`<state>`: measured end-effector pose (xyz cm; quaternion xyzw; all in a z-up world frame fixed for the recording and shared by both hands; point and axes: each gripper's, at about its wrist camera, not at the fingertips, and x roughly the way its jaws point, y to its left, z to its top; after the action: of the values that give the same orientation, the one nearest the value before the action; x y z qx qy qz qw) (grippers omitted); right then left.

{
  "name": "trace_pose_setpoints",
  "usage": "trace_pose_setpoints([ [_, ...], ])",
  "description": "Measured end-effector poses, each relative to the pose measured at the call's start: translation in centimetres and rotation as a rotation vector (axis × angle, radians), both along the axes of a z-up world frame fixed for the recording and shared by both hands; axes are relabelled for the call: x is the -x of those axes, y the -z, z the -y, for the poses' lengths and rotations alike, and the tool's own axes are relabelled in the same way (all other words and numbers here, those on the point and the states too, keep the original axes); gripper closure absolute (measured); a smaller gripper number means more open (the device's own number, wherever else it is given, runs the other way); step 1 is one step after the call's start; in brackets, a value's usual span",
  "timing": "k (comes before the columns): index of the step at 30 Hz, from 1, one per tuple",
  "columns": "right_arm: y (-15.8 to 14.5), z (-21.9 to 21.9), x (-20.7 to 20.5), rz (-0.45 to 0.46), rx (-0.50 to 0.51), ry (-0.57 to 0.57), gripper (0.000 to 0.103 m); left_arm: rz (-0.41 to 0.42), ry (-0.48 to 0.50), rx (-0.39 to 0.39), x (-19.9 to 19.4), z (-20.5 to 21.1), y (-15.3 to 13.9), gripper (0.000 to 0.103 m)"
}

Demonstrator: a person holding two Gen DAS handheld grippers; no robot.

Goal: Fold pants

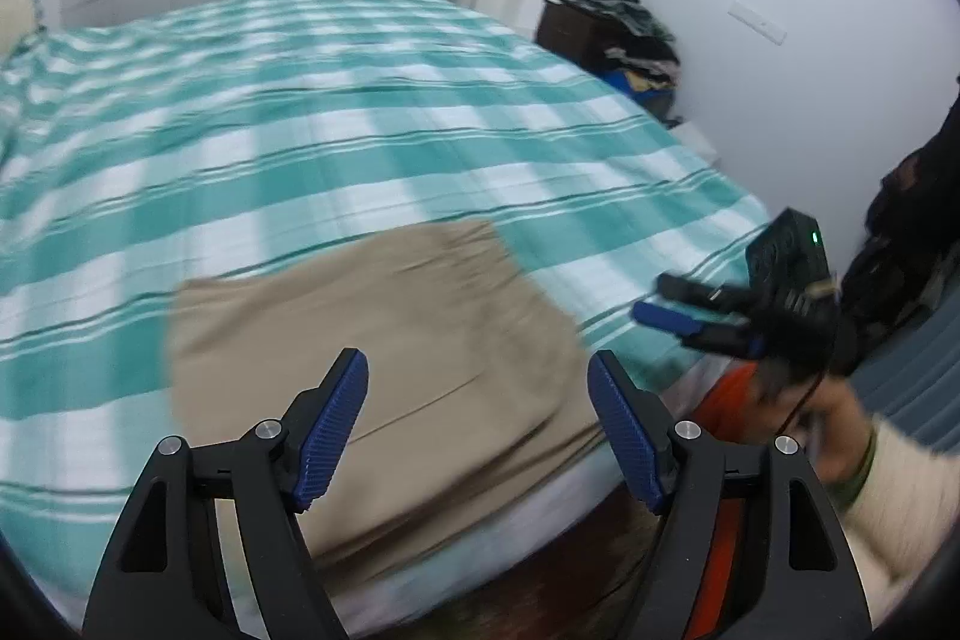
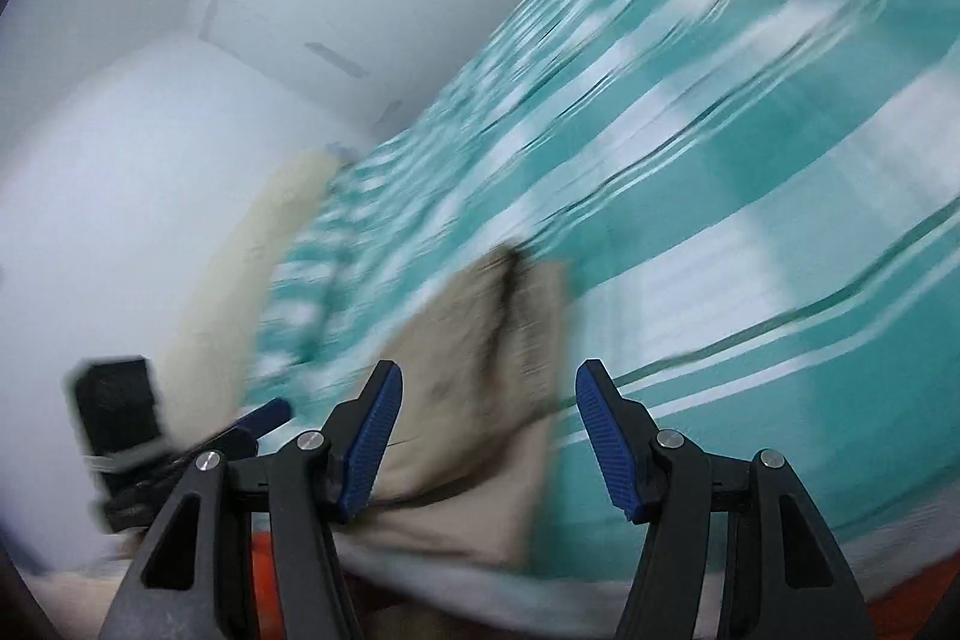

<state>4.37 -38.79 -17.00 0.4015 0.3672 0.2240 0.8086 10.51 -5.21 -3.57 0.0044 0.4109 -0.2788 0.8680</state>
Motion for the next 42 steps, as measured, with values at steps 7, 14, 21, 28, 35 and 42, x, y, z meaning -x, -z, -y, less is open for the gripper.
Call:
trace_pose_setpoints([
  [7, 1.6, -4.5, -1.1, -0.124, -0.105, -0.152, 0.042, -0.025, -0.012, -0.167, 4.2, -6.8, 4.1, 0.025],
  [14, 2.7, -5.9, -1.9, -0.239, -0.011, -0.099, 0.042, -0.004, -0.101, -0.23, 3.3, -5.7, 6.6, 0.025],
  [21, 2.9, -6.2, -2.5, -0.272, 0.014, -0.07, 0.042, -0.082, -0.25, -0.241, 1.9, -7.2, 9.6, 0.09],
  [28, 4.0, -6.4, -4.0, -0.372, 0.036, -0.012, 0.067, -0.123, -0.245, -0.241, 2.8, -7.6, 11.1, 0.092],
  [35, -2.4, -7.5, -3.1, -0.187, 0.178, -0.053, 0.082, -0.111, -0.238, -0.252, 3.1, -7.3, 10.9, 0.093],
  [42, 4.2, -6.2, -1.6, -0.311, 0.206, -0.003, 0.083, -0.09, -0.216, -0.334, 3.4, -6.1, 11.4, 0.093],
])
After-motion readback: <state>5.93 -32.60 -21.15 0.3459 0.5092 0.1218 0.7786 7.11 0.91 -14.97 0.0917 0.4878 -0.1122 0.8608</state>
